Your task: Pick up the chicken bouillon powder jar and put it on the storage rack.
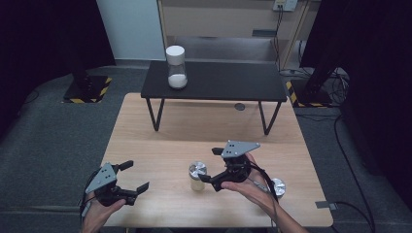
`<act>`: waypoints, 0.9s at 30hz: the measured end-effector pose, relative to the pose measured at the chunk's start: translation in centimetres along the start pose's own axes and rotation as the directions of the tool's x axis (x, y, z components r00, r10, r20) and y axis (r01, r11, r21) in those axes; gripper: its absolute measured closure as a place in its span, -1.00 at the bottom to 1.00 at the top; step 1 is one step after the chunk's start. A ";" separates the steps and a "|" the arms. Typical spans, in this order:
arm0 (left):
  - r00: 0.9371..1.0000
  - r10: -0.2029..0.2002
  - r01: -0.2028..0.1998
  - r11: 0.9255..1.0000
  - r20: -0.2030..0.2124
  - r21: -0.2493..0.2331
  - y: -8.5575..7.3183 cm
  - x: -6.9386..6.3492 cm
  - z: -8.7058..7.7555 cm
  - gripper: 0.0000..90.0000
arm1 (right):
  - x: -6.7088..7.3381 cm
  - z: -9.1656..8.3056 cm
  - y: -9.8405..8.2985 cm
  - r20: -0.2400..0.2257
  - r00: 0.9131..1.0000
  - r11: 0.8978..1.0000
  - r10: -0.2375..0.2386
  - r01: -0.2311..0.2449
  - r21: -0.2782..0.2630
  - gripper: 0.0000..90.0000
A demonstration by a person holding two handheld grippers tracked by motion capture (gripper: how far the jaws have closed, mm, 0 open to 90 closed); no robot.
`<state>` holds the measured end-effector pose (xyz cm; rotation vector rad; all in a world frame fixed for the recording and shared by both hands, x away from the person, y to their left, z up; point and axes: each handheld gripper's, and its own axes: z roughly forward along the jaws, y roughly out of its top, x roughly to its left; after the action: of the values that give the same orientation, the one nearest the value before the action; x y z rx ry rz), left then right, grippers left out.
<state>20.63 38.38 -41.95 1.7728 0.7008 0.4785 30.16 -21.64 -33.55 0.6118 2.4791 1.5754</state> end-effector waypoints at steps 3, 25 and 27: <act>1.000 0.000 0.000 1.000 -0.001 0.001 0.0 0.0 0.0 -0.95 | 0.0 0.6 -0.2 -0.004 1.000 1.000 0.005 -0.005 0.005 -0.90; 1.000 -0.001 0.001 1.000 0.003 -0.006 -0.1 0.0 0.0 -0.95 | -0.2 4.2 -1.8 0.024 0.999 0.997 0.030 -0.031 0.066 -0.87; 1.000 -0.001 0.001 1.000 0.001 -0.004 0.0 0.0 0.0 -0.95 | -0.2 4.5 -1.9 0.028 0.999 0.997 0.022 -0.024 0.073 -0.87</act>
<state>20.62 38.39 -41.99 1.7686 0.6989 0.4781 31.28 -18.65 -37.20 0.6706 2.5288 1.4789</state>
